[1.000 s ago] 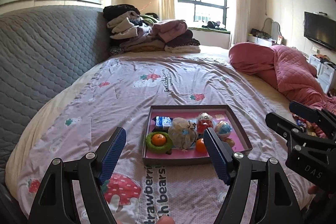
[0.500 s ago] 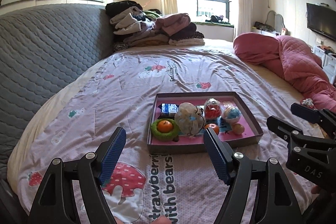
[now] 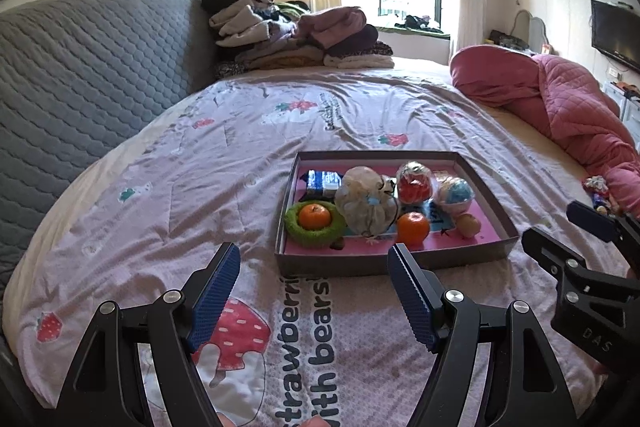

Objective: Organize objects

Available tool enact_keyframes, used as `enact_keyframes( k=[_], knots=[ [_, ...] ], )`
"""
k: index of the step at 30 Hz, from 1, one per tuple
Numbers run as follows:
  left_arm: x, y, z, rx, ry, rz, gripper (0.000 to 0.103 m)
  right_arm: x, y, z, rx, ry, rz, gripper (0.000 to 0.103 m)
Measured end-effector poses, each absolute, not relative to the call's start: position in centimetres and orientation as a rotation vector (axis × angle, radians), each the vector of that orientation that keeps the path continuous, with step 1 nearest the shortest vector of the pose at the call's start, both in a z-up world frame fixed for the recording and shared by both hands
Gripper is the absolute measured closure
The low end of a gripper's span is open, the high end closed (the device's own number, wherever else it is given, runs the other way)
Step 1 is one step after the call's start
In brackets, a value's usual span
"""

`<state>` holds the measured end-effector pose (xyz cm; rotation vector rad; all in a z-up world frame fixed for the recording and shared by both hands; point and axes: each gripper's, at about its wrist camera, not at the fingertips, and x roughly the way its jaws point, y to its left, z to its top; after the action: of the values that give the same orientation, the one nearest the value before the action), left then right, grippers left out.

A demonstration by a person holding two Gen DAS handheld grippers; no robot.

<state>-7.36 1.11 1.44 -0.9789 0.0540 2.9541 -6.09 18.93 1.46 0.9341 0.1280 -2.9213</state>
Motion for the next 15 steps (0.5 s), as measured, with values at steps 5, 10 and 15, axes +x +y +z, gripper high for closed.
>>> enact_keyframes(
  k=[5, 10, 15],
  knots=[
    [-8.4, 0.9, -0.3, -1.013, 0.041, 2.953, 0.026, -6.2, 19.1, -0.3, 0.960, 0.155, -2.946, 0.036],
    [-8.8, 1.0, -1.8, -1.028, 0.033, 2.940, 0.026, -6.5, 19.6, -2.0, 1.006, 0.098, -2.932, 0.036],
    [-9.1, 1.2, -3.1, -1.042, 0.053, 2.928, 0.026, -6.6, 19.8, -3.3, 1.026, 0.055, -2.912, 0.036]
  ],
)
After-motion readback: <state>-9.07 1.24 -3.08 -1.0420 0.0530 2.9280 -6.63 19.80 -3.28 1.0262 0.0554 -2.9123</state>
